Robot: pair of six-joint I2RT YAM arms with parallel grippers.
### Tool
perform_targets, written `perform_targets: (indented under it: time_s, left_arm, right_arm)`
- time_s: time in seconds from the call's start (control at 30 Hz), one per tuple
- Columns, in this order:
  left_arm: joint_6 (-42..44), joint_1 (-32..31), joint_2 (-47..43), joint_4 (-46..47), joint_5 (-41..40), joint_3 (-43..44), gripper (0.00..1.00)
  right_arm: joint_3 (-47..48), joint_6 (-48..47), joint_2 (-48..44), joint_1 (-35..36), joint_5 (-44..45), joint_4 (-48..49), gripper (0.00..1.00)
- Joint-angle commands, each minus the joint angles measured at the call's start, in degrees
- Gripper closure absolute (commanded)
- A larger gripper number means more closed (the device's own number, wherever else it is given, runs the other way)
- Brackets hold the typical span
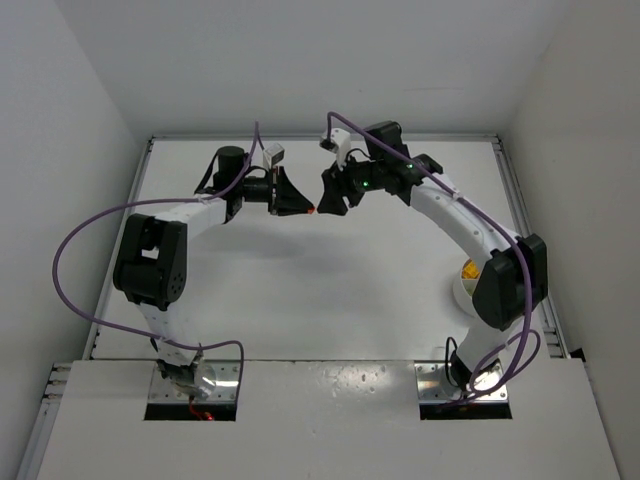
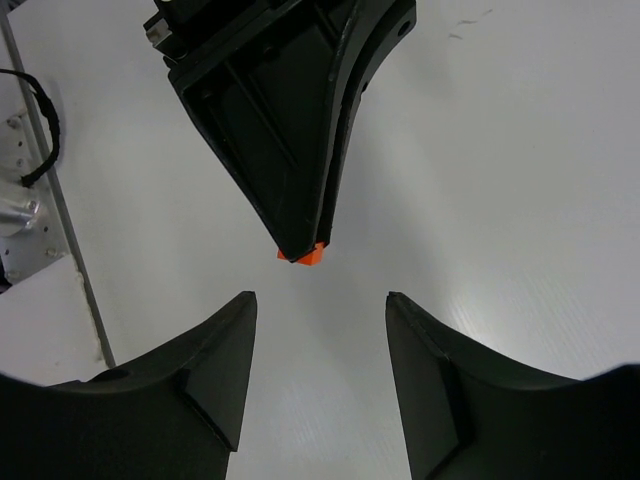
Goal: Sort the legos into containers by color
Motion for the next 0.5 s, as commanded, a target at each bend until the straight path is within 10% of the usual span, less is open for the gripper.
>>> perform_targets:
  time_s: [0.0, 0.47]
  left_arm:
    - [0.1, 0.1, -1.3, -0.6, 1.7, -0.3, 1.00]
    - [1.1, 0.1, -1.3, -1.7, 1.7, -0.3, 1.00]
  right_arm:
    - [0.0, -1.8, 0.2, 0.8, 0.5, 3.4, 0.44]
    - [0.5, -0.5, 2.9, 3.0, 0.0, 3.4, 0.44]
